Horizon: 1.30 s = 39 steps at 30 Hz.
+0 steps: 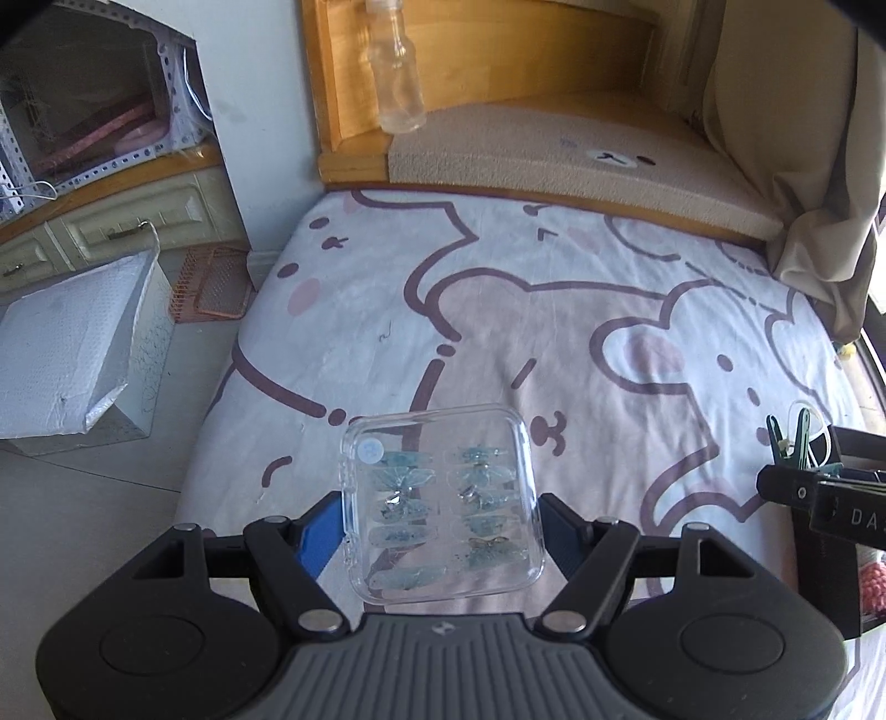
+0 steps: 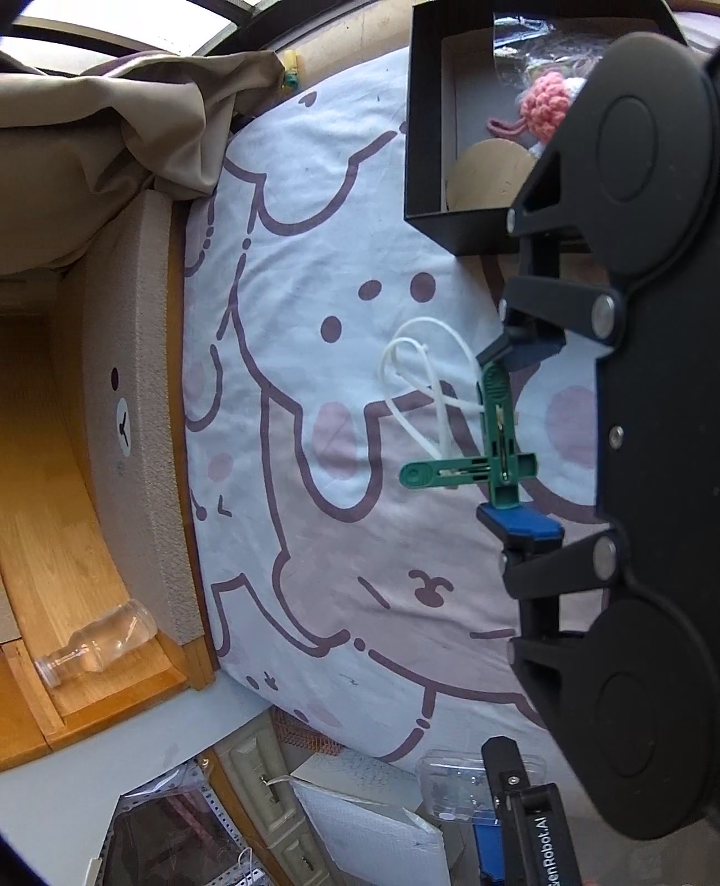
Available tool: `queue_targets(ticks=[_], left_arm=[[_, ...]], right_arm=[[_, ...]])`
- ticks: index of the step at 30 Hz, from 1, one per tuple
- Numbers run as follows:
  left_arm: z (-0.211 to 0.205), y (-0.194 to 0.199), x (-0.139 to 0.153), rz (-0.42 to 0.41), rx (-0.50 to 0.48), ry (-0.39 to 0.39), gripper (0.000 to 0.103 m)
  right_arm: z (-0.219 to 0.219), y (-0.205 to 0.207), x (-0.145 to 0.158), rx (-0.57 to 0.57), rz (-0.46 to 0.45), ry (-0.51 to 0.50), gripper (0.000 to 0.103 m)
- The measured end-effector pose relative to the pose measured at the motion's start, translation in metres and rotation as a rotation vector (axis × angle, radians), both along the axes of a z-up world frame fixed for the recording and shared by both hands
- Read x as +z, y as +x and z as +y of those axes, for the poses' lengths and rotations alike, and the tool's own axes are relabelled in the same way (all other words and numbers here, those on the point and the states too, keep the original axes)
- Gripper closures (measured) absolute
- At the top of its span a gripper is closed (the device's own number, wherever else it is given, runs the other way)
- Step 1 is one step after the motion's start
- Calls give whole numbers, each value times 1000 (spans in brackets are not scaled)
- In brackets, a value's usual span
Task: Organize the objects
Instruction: 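Lift and carry the clear case and the clothespins toward the black box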
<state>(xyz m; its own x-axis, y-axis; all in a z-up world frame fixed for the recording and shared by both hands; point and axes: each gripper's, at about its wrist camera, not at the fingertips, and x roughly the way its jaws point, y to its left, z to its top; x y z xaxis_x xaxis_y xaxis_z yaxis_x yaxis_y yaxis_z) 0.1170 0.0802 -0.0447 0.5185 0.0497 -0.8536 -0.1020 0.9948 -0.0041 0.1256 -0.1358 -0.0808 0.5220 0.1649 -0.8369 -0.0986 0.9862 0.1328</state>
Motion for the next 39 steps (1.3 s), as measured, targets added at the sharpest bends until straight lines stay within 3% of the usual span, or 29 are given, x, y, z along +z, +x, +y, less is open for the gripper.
queue_targets(ticks=[14,39], left_arm=[[-8,-40,42,-89,27,2,29],[11,-93,89,-208,102,27,29]], right_arm=[[-6,-41,41,38,-87,43,51],[0,-85,78,82,-182,69,50]])
